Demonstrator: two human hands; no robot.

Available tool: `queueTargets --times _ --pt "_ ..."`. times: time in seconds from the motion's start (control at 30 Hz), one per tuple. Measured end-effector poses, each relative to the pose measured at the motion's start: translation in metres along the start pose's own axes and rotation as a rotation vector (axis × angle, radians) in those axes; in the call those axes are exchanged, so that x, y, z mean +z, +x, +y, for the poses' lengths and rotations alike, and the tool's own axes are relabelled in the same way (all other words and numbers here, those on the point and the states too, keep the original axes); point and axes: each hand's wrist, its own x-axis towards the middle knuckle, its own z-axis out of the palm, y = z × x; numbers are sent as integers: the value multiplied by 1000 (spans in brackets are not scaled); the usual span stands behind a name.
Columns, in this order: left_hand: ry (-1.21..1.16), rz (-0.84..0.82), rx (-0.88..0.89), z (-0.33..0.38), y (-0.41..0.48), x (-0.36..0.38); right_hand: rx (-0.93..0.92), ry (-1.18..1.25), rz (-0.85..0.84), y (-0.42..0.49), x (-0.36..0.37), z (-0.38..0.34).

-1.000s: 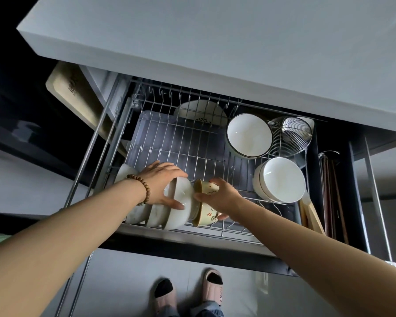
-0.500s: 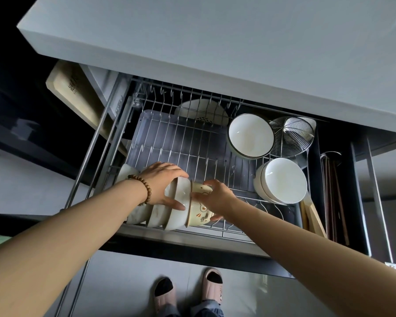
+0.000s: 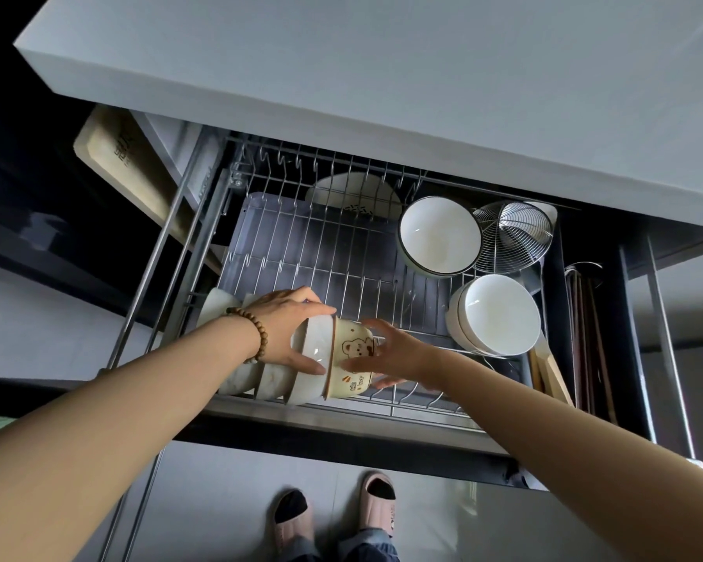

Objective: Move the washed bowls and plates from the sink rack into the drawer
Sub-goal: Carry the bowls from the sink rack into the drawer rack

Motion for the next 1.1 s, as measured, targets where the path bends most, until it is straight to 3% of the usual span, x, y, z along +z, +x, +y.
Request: queueTargets --times 0.13,0.23,0.7,0.8,0.9,1.0,1.1 --pt "-37 -9 0 -3 1 2 -105 -270 6 5 2 9" --pt "-34 -6 -2 -4 1 3 -147 -317 17 9 2 13" --pt "29 -3 -86 9 2 -3 -220 -150 -28 -18 -34 6" --pt "-64 41 -86 25 9 -10 -348 -101 122 -49 -60 3" --pt "-234 109 -69 53 24 -12 -454 -25 377 -72 -94 11" --pt "-399 181 -59 88 46 -9 -429 -60 626 -81 -131 38" --pt "-563 177 -83 125 69 -6 -352 -147 763 -83 -155 72"
